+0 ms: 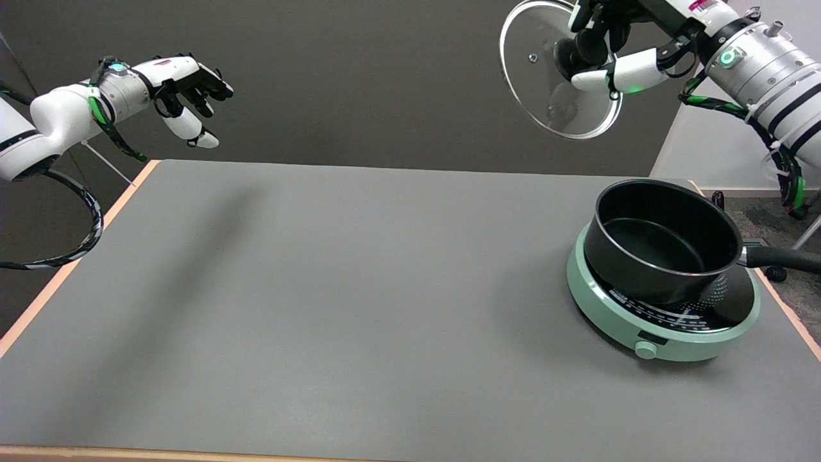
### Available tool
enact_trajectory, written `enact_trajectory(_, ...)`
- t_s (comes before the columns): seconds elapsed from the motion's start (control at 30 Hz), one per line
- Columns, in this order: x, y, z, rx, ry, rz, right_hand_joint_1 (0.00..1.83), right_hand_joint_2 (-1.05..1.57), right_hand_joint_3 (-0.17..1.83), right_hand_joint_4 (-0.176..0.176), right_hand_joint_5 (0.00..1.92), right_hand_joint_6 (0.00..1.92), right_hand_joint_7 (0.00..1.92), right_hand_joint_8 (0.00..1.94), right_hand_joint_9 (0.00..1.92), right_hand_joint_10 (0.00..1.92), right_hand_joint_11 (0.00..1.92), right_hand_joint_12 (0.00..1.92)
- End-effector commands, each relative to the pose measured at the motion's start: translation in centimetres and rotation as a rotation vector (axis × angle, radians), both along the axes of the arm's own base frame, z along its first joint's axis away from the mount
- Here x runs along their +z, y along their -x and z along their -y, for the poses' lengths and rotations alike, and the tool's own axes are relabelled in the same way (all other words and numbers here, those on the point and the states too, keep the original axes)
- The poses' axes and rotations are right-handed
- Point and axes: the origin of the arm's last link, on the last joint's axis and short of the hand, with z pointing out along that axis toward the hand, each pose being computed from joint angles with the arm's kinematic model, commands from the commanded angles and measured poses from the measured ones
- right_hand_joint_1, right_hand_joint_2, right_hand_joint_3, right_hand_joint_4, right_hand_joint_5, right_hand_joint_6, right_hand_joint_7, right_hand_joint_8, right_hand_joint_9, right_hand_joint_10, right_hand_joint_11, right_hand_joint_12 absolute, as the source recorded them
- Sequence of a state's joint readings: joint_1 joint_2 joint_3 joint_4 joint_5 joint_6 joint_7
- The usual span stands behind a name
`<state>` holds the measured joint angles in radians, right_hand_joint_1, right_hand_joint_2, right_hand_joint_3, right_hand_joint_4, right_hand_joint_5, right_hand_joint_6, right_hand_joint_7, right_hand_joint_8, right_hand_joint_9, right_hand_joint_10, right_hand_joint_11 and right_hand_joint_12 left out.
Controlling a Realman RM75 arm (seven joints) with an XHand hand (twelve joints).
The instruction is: Place the pot lid onto the table.
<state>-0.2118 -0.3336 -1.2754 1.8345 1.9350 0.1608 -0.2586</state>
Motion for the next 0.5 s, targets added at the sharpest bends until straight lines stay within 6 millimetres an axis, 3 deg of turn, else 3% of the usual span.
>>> enact_trajectory(0.03,-1.4,1.4,3.0,-0.061,-0.067,0.009,1.37,0.78,0.74,0.176,0.69,1.29,0.92,1.34,0.80,1.67,0.60,1.68)
enact_trajectory(0.13,-2.7,2.8,4.5,-0.111,-0.120,0.019,1.37,0.78,0.74,0.176,0.69,1.29,0.92,1.34,0.80,1.67,0.60,1.68)
enact_trajectory(0.37,-5.4,3.0,6.7,-0.138,-0.214,-0.005,1.37,0.77,0.75,0.176,0.70,1.28,0.93,1.33,0.81,1.66,0.65,1.67)
enact_trajectory(0.5,-7.9,4.1,8.3,-0.189,-0.292,-0.011,1.37,0.77,0.75,0.176,0.70,1.29,0.93,1.33,0.81,1.67,0.65,1.68)
